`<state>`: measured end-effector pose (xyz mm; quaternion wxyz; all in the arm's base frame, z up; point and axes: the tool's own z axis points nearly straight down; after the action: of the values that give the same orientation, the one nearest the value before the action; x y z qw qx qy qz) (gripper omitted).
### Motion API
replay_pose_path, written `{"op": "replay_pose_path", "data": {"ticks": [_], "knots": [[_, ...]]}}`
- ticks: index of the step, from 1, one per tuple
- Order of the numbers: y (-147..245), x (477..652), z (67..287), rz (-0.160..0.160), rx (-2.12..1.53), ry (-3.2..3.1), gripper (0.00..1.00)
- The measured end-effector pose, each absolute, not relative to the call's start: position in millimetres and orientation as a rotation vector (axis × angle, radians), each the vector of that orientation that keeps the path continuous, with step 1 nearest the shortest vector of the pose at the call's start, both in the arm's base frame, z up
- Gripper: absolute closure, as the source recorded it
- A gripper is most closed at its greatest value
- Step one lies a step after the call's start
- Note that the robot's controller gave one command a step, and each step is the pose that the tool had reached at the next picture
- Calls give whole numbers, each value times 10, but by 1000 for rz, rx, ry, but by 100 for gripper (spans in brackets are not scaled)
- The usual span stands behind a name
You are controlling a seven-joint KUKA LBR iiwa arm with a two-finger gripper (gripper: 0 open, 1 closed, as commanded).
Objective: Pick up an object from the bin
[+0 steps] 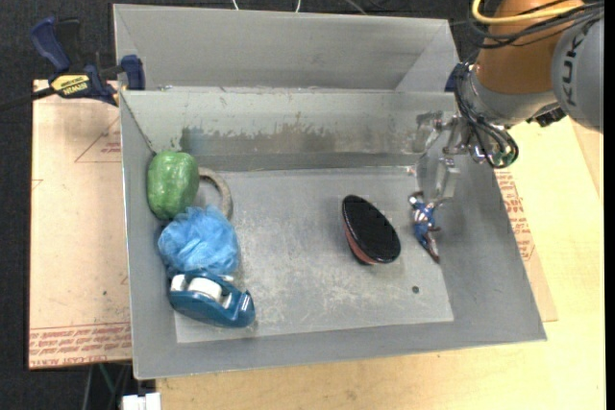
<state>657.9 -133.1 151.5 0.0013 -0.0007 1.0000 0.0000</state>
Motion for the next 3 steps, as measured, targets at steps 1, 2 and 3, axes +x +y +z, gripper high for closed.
{"op": "replay_pose_path", "data": {"ticks": [1, 2, 3], "knots": [[-704, 6493, 1087, 5, 7, 3137, 0], [-814, 5695, 945, -5, -239, 3123, 0], [-435, 6142, 770, 2, 120, 3130, 0]]}}
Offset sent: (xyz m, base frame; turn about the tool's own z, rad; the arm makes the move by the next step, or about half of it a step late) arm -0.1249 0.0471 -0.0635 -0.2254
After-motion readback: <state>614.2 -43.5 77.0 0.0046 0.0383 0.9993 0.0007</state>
